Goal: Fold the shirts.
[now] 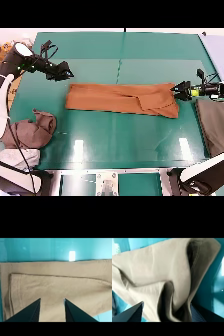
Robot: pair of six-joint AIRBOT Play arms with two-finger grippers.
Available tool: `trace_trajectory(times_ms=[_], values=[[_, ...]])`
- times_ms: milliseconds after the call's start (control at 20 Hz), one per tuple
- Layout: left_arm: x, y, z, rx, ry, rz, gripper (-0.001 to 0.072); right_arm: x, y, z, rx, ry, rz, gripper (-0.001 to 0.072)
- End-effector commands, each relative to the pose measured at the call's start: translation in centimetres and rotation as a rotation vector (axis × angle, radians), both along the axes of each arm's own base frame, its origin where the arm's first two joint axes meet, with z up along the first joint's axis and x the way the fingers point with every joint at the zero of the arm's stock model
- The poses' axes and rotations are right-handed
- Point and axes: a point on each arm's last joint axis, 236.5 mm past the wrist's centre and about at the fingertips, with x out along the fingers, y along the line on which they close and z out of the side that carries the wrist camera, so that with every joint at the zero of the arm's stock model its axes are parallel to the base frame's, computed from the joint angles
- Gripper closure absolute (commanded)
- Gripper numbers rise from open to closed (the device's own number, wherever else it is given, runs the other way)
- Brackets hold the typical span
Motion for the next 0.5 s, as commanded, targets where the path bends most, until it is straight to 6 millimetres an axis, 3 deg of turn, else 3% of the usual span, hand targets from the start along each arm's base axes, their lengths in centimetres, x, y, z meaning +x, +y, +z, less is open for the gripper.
trace_trajectory(times_ms=[0, 250, 450], values=[[0.2, 0.0, 0.1, 0.007, -0.018, -0.010, 0.0343, -1.6, 0.2, 0.5, 0.022, 0.020, 0.068, 0.0013], [0.3, 0.0, 0.1, 0.007, -0.019, -0.009, 0.0343, -1.5, -1.1, -2.6, -0.071, 0.079, 0.038, 0.0013], [0.1, 0.0, 0.1, 0.006, -0.015, -0.012, 0.0343, -0.8, -0.7, -2.9, -0.092, 0.065, 0.033, 0.0013]])
